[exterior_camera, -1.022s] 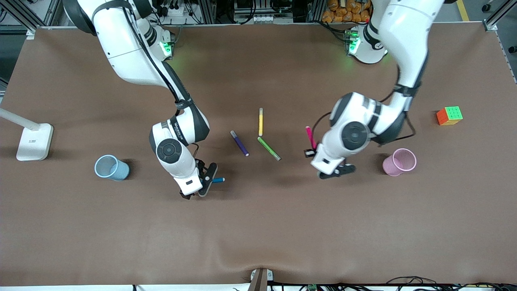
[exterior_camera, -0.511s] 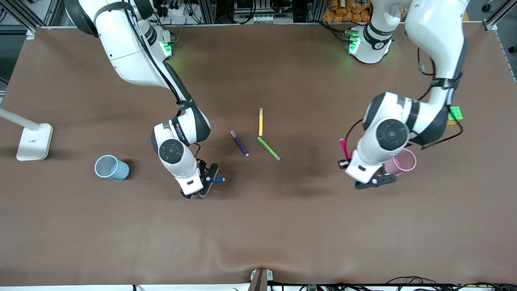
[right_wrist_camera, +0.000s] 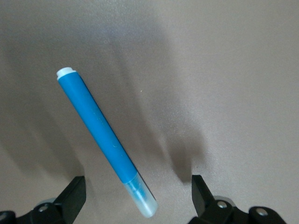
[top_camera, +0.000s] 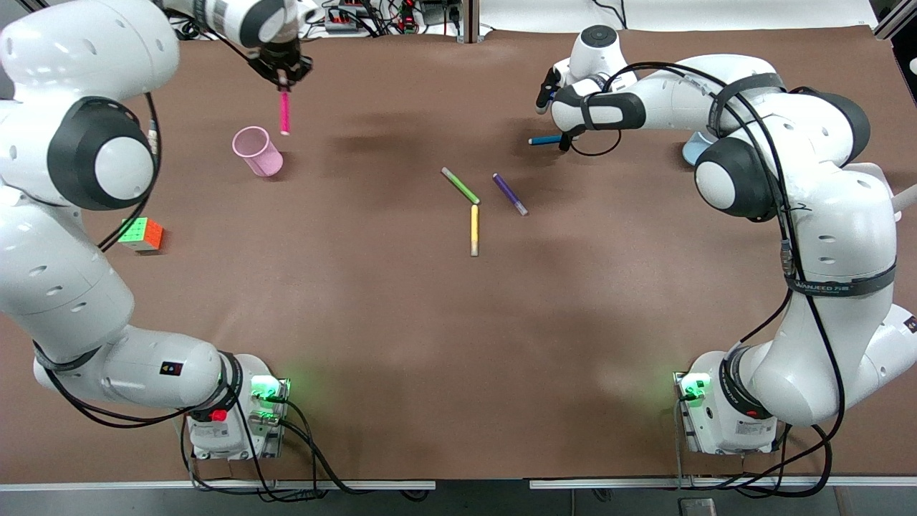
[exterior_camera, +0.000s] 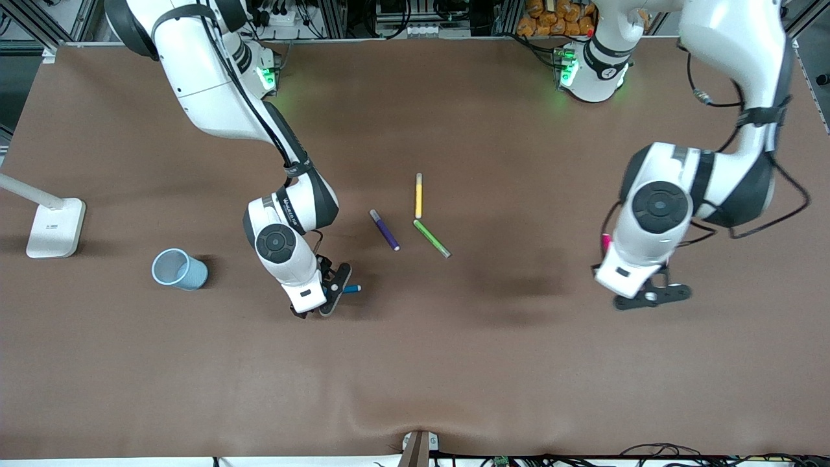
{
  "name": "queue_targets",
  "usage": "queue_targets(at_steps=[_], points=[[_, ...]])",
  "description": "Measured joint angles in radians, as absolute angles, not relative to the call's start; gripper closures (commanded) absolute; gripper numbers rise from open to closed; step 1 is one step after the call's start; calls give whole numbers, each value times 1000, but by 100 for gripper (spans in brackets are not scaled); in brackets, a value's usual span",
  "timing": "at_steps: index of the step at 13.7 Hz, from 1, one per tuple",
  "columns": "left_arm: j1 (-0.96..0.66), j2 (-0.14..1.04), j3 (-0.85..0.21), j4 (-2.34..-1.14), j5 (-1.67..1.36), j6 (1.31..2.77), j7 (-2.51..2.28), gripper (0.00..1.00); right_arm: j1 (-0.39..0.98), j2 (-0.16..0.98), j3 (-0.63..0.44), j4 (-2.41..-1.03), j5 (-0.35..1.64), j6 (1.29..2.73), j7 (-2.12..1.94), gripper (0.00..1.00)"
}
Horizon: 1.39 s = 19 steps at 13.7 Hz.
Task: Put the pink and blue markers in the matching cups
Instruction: 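Lift the pink marker toward the pink cup with the left gripper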
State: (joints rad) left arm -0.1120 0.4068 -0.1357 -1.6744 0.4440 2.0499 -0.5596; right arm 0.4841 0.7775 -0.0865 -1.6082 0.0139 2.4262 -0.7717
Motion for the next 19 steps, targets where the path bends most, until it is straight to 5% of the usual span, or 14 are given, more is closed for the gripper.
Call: queue_targets(at_steps=[5,6,7,8,19], points=[[-68,397,-121,-1623,511,2011,-548,100,484,783,-87,-1608,14,2426,-763,0],[-59,397,-120,-1623,527,2006,-548,100,485,784,-87,-1608,14,2426,-760,9],[-49,397,-119,-1624,534,2005,-550,100,485,785,-87,-1608,14,2426,-759,71],[-40,397,-118,-1625,535,2004,-557,100,487,785,-87,-1608,14,2426,-758,100],[-17,377,-139,-1853,859,2155,-1015,100,501,784,-94,-1585,11,2421,-739,100]])
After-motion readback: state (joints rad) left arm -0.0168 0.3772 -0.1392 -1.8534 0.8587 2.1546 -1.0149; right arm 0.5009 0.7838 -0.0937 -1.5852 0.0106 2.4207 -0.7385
